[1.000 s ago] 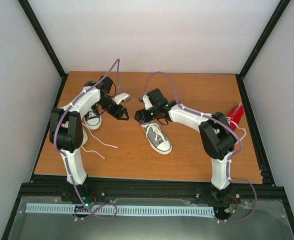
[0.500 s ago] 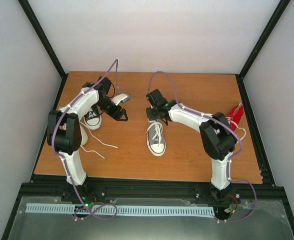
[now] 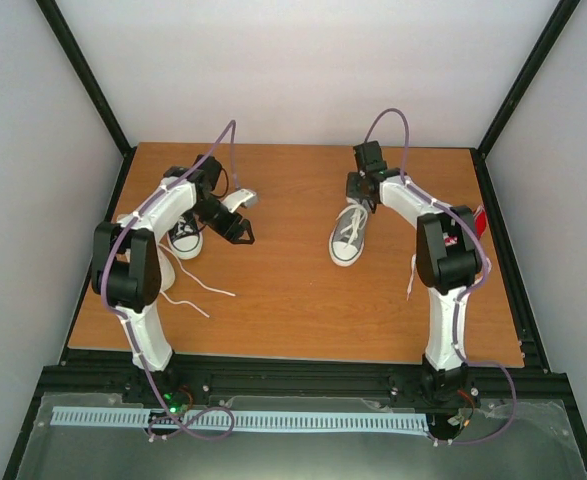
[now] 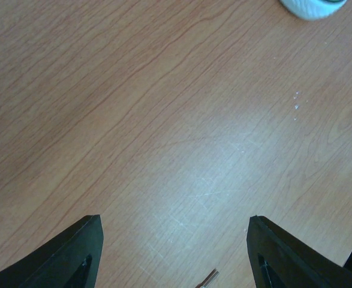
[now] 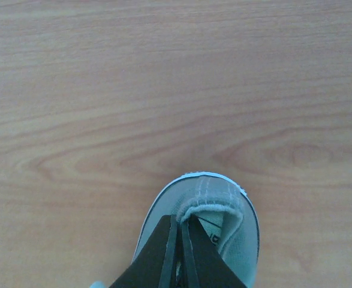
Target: Tie the shoes
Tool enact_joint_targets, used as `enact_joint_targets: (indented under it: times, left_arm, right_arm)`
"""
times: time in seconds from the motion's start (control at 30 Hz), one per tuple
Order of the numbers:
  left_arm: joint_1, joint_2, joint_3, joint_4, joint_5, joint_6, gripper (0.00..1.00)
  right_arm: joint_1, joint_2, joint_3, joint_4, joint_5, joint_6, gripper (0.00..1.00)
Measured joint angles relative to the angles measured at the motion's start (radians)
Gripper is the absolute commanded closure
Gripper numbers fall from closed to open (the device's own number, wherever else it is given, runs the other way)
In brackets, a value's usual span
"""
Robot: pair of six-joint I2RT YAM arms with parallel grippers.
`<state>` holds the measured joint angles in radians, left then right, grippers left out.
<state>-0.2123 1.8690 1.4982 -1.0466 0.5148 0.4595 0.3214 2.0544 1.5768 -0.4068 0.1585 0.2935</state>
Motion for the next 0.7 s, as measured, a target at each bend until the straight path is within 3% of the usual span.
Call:
enact_joint_targets:
  times: [0.13, 0.37, 0.43, 0.57, 0.7]
  left_arm:
    - [0.000, -0.006, -0.006, 0.002, -0.010, 0.002, 0.31]
    - [0.000, -0.008, -0.007, 0.003, -0.016, 0.003, 0.31]
    - [0.000, -0.008, -0.007, 0.003, -0.017, 0.003, 0.30]
    - [0.000, -0.008, -0.007, 0.003, -0.019, 0.005, 0.23]
    - [0.000, -0.012, -0.007, 0.009, -0.029, 0.008, 0.18]
  right_arm:
    - [-0.035, 0.125, 0.153, -0.038, -0.017, 0.010, 0.97]
    - [-0.067, 0.188, 0.352, -0.121, -0.036, -0.007, 0.94]
    - [-0.072, 0.202, 0.401, -0.126, -0.041, -0.023, 0.78]
    - [-0.074, 0.210, 0.436, -0.139, -0.039, -0.050, 0.34]
    - [-0.075, 0.187, 0.389, -0.135, -0.038, -0.064, 0.15]
